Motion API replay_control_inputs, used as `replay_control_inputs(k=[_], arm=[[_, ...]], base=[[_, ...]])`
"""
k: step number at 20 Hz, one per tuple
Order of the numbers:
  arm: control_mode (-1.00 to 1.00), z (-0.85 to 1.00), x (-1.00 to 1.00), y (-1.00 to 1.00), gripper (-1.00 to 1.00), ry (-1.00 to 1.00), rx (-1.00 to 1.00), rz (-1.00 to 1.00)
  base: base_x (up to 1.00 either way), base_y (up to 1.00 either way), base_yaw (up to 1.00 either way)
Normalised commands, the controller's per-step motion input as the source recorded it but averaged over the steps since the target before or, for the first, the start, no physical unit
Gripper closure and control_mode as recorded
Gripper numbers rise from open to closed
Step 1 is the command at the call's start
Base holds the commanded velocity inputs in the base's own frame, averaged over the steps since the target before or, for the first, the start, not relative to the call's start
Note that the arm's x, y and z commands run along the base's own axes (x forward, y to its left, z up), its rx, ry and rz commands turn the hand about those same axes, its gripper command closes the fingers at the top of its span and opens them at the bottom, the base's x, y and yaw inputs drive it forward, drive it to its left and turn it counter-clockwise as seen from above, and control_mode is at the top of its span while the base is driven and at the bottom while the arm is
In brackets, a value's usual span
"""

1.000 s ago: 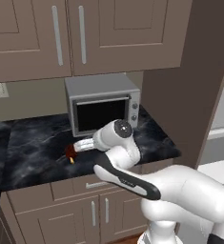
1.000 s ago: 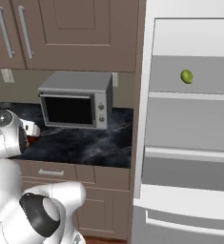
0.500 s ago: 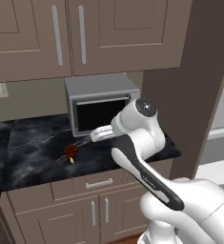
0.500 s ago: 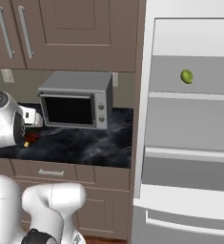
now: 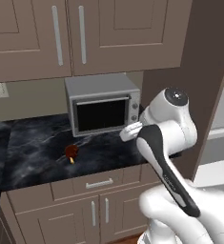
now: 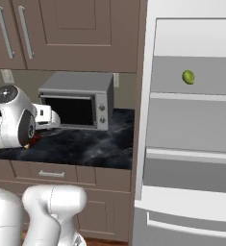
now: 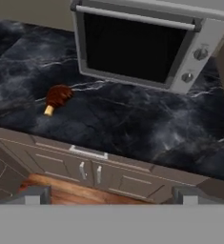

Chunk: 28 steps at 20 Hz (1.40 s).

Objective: Open the fridge, remove the mango, mushroom, and steak, and place them on any counter.

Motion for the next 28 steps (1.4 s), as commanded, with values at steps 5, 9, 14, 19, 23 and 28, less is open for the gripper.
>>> replay_control_inputs(k=[5, 9, 14, 19, 23, 28], arm=[[1.0, -0.12, -0.26, -0.42, -1.0, 0.0, 0.0, 0.01], [1.0, 0.0, 0.0, 0.0, -1.0, 0.0, 0.0, 0.0], [1.0, 0.0, 0.0, 0.0, -1.0, 0.0, 0.0, 0.0], [1.0, 0.0, 0.0, 0.0, -1.0, 0.0, 0.0, 0.0], [1.0, 0.0, 0.0, 0.0, -1.0, 0.0, 0.0, 0.0], [1.0, 0.0, 0.0, 0.0, -1.0, 0.0, 0.0, 0.0]], base=[[-0.39, -0.23, 0.0], [-1.0, -0.93, -0.01], [-0.32, -1.0, -0.13], [0.72, -0.81, -0.27], [0.89, -0.57, -0.3], [0.82, -0.07, -0.41]])
